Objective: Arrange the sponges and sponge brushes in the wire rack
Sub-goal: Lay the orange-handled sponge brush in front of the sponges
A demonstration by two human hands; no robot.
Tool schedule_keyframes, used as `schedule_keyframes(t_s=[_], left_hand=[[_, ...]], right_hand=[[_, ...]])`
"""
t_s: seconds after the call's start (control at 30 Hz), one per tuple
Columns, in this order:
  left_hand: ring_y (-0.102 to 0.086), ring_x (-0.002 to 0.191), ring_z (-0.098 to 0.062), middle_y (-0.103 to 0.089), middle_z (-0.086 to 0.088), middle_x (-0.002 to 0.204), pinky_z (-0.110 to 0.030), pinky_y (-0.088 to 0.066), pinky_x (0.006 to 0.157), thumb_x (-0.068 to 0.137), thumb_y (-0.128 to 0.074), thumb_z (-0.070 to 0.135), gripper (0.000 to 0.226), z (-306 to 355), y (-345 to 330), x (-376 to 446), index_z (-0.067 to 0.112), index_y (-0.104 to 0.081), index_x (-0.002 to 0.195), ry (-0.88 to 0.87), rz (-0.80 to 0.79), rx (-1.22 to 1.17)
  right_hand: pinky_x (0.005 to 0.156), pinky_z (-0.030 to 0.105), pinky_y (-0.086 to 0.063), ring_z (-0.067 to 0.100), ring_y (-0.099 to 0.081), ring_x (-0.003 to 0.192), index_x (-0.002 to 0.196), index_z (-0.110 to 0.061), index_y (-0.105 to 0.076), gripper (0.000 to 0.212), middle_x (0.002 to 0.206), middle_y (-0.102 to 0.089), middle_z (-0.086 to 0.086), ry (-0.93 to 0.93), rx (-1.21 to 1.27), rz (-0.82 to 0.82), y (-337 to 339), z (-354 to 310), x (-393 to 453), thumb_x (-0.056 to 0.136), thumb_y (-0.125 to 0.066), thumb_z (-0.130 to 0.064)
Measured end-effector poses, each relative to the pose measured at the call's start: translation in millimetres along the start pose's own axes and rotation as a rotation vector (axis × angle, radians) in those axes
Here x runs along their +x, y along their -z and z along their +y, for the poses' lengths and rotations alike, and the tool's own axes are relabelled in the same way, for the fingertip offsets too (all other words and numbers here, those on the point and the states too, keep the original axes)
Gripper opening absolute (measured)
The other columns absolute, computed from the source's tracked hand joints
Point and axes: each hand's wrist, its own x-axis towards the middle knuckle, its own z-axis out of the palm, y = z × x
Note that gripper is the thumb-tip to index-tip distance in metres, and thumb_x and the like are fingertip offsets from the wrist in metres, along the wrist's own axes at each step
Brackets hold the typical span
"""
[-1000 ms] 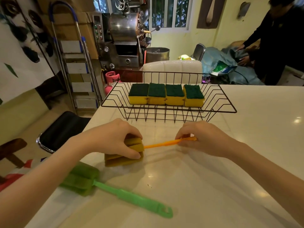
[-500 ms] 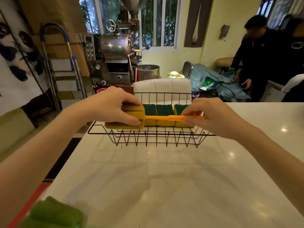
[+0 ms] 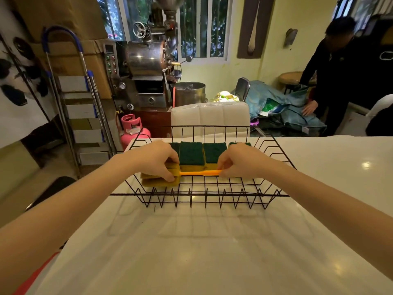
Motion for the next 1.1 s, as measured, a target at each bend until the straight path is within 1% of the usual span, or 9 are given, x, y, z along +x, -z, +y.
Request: schedule_keyframes(t_s=[0.1,0.2,0.27,0.4,0.5,0.57,0.77,0.93,1.1], left_hand=[[-0.050,0.102,-0.018,-0.056,-0.003,0.118,-0.027,-0.044,0.084,0.076,-0.066,0.038,0.049,-3,-7,8,0.021,-0.054,0.120,0.008,-0.051,0.035],[-0.050,0.101,-0.019,-0.055,-0.004,0.117,-0.028,-0.044,0.084,0.076,-0.066,0.038,0.049,-4,-9,12,0.020,-0.054,0.120,0.008,-0.052,0.051],[-0.048,0.097,-0.017,-0.054,-0.004,0.115,-0.027,-0.043,0.081,0.075,-0.067,0.037,0.049,-4,-11,12,0.019,-0.056,0.119,0.007,-0.044,0.070],[-0.049,0.102,-0.020,-0.052,-0.002,0.115,-0.032,-0.046,0.083,0.074,-0.067,0.036,0.049,0,-15,12,0.022,-0.054,0.119,0.002,0.008,0.133],[-0.044,0.096,-0.015,-0.052,-0.002,0.114,-0.030,-0.044,0.079,0.074,-0.067,0.036,0.047,1,-16,13,0.024,-0.054,0.118,-0.010,0.033,0.159],[-0.046,0.098,-0.017,-0.053,-0.002,0.115,-0.032,-0.046,0.082,0.074,-0.068,0.034,0.046,1,-16,13,0.023,-0.054,0.117,-0.008,0.033,0.148],[-0.049,0.107,-0.020,-0.053,-0.003,0.119,-0.033,-0.047,0.085,0.075,-0.067,0.033,0.048,0,-19,10,0.023,-0.052,0.120,-0.001,0.032,0.106],[-0.048,0.108,-0.021,-0.053,-0.004,0.120,-0.033,-0.047,0.088,0.075,-0.068,0.032,0.051,1,-17,3,0.023,-0.051,0.122,0.009,0.045,0.037],[-0.051,0.105,-0.020,-0.057,-0.004,0.118,-0.030,-0.045,0.086,0.080,-0.063,0.031,0.044,6,-11,-10,0.019,-0.053,0.121,-0.011,0.100,-0.033]], right_hand=[[0.068,0.026,-0.049,0.017,-0.061,0.084,0.097,-0.017,-0.069,0.018,0.091,-0.067,0.001,0.006,-0.009,-0.074,-9,-2,12,0.081,-0.063,-0.024],[0.076,0.029,-0.051,0.019,-0.061,0.089,0.099,-0.014,-0.067,0.018,0.099,-0.068,0.005,0.007,-0.026,-0.119,-15,-5,20,0.082,-0.063,-0.019],[0.075,0.028,-0.050,0.018,-0.058,0.086,0.099,-0.012,-0.067,0.018,0.100,-0.068,0.007,0.000,-0.021,-0.130,-18,-5,22,0.082,-0.063,-0.016],[0.078,0.030,-0.052,0.016,-0.057,0.083,0.098,-0.011,-0.068,0.018,0.100,-0.069,0.007,-0.006,-0.013,-0.159,-22,-6,21,0.080,-0.066,-0.015],[0.074,0.027,-0.049,0.016,-0.056,0.084,0.098,-0.010,-0.068,0.018,0.101,-0.068,0.008,-0.009,0.002,-0.168,-23,-6,21,0.080,-0.067,-0.015],[0.072,0.025,-0.045,0.016,-0.055,0.084,0.098,-0.009,-0.068,0.019,0.102,-0.067,0.009,-0.012,0.016,-0.174,-23,-6,21,0.080,-0.067,-0.014],[0.079,0.027,-0.048,0.018,-0.057,0.087,0.099,-0.008,-0.067,0.020,0.103,-0.068,0.010,-0.022,0.046,-0.183,-20,-5,19,0.081,-0.067,-0.018],[0.085,0.030,-0.049,0.023,-0.060,0.097,0.104,-0.007,-0.066,0.022,0.108,-0.067,0.011,-0.014,0.043,-0.189,-15,-7,14,0.085,-0.060,-0.016],[0.079,0.025,-0.044,0.018,-0.054,0.091,0.110,-0.010,-0.062,0.024,0.111,-0.064,0.009,0.002,0.055,-0.141,-3,-13,3,0.087,-0.057,-0.015]])
